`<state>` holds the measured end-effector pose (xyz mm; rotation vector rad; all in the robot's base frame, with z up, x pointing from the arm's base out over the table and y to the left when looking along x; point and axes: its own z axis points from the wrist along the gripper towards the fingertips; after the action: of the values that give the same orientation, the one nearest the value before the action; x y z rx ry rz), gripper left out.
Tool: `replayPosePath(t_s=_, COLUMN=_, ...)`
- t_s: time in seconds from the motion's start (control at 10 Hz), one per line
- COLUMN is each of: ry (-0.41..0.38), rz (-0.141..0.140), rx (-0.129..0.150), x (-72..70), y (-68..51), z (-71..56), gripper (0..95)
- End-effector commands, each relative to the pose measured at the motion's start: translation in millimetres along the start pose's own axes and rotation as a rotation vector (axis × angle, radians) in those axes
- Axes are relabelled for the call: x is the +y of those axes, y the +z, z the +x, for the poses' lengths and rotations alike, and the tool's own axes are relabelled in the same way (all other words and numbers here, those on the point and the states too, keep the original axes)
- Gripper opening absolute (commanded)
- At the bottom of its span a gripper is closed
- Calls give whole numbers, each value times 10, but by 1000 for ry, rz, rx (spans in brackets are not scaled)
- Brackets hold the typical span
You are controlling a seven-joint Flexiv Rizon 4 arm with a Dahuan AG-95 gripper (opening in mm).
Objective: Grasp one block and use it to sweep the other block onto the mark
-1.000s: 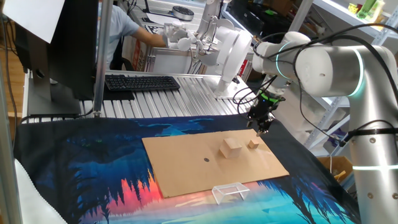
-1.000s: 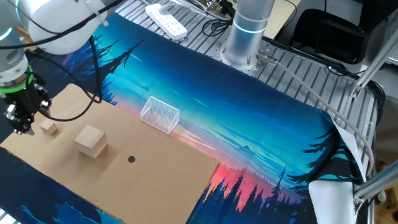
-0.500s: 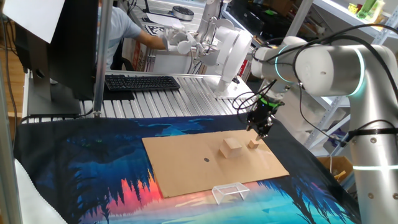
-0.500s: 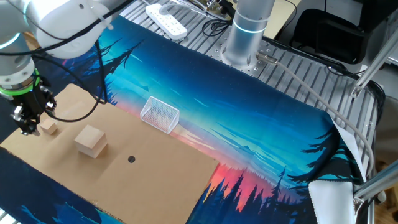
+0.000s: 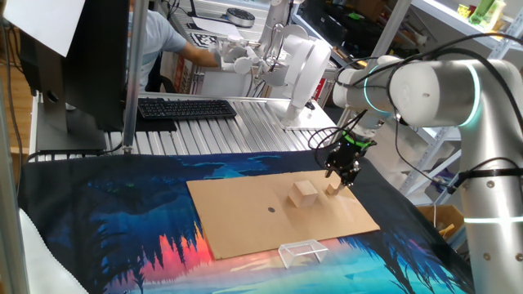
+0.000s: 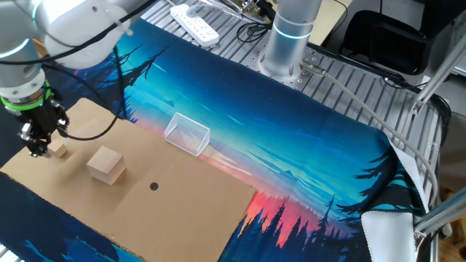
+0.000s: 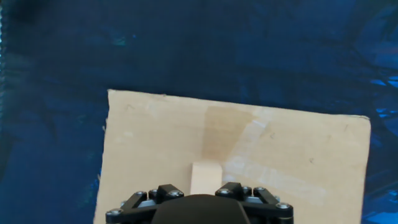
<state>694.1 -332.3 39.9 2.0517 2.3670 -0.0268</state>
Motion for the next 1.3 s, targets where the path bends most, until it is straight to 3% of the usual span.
replayPosePath(t_s=0.1, ry=9, rz=-2, rx=-7, x=-32, y=-2, z=11, gripper=570)
replayPosePath(t_s=0.5, ry=-20, rz=-11, rx=-2, x=-45, y=55, z=11, gripper=570)
replayPosePath(t_s=0.6, ry=-22, rz=-14, rx=-4, x=-51, y=80, z=10, gripper=380)
replayPosePath(t_s=1.3, ry=-44, rz=-35, rx=2, x=-19, y=186, z=-57, gripper=380)
